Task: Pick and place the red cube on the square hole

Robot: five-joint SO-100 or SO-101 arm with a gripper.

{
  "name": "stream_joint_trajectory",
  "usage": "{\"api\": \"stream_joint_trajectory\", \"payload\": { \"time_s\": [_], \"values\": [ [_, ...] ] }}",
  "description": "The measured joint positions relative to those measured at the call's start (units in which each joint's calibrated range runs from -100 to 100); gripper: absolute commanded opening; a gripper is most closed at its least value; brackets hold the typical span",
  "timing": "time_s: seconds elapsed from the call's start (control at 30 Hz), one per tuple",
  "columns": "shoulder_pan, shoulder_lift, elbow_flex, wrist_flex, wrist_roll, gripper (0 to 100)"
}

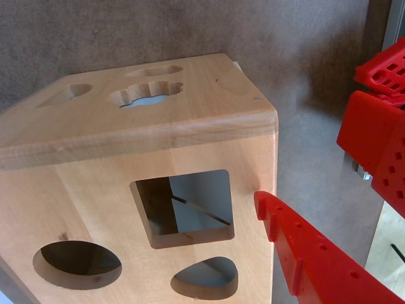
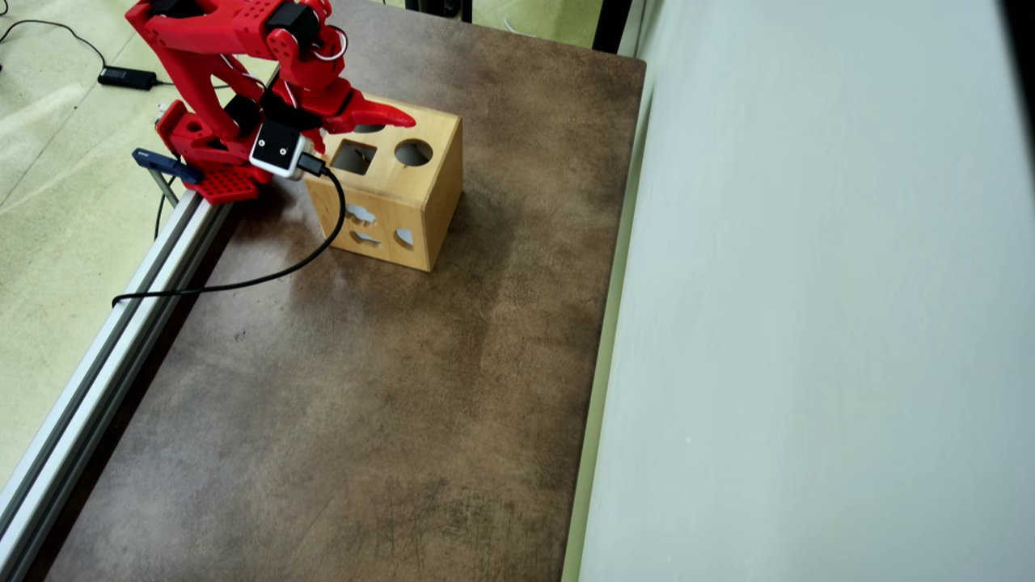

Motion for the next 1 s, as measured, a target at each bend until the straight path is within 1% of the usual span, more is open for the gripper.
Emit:
{"api": "stream_joint_trajectory", "payload": {
  "time_s": [1.0],
  "values": [
    [0.0,-0.7,0.1,0.0,0.0,92]
  ]
}}
